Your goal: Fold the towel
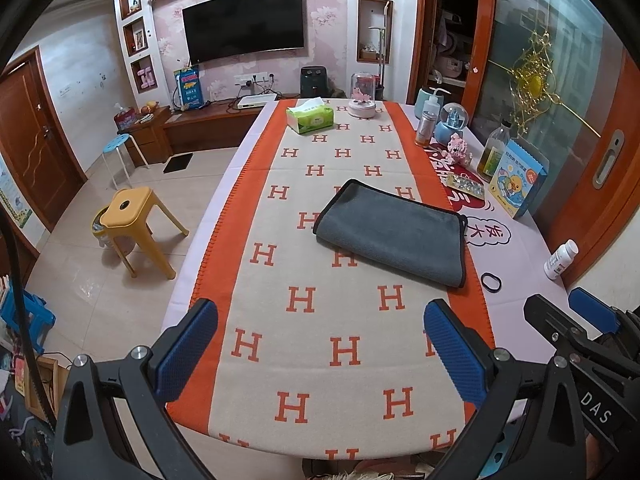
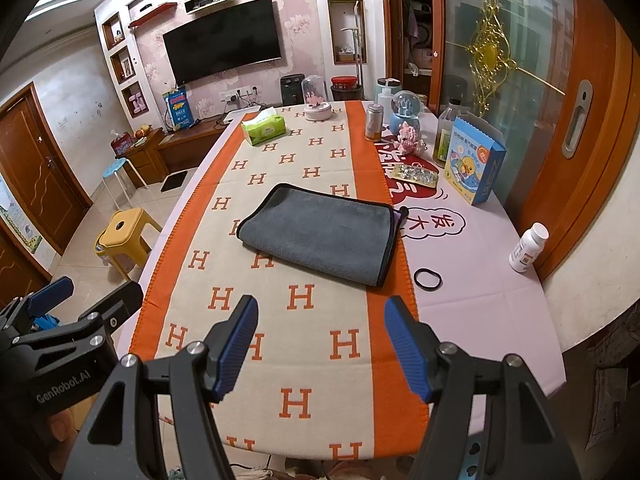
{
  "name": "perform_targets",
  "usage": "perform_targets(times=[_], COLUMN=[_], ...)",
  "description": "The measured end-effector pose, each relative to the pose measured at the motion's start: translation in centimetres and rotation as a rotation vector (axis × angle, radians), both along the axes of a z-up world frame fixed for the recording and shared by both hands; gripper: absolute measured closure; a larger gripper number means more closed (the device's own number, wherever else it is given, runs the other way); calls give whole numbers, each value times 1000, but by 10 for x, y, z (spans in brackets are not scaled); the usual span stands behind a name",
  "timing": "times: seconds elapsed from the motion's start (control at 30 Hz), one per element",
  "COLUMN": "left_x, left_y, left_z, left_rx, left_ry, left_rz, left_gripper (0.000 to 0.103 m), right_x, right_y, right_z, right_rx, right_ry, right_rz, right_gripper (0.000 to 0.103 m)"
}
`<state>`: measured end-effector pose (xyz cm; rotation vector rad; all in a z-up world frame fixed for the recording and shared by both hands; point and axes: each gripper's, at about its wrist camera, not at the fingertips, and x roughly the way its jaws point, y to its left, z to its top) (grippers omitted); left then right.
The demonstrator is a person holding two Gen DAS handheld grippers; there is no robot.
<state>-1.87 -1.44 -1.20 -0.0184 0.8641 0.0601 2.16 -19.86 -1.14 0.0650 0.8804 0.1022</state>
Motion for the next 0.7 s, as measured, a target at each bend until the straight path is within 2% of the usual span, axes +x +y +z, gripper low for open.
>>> perform_targets(times=[0.7], left_x=[3], left_y=[1], left_z=[-4], left_rx=[4], left_ry=[13], left_rz=[2], left_gripper=[1], right_x=[5], right_y=[2], right_z=[-6], right_rx=[-2], right_ry=[12], right_rz=[6], right_gripper=[37])
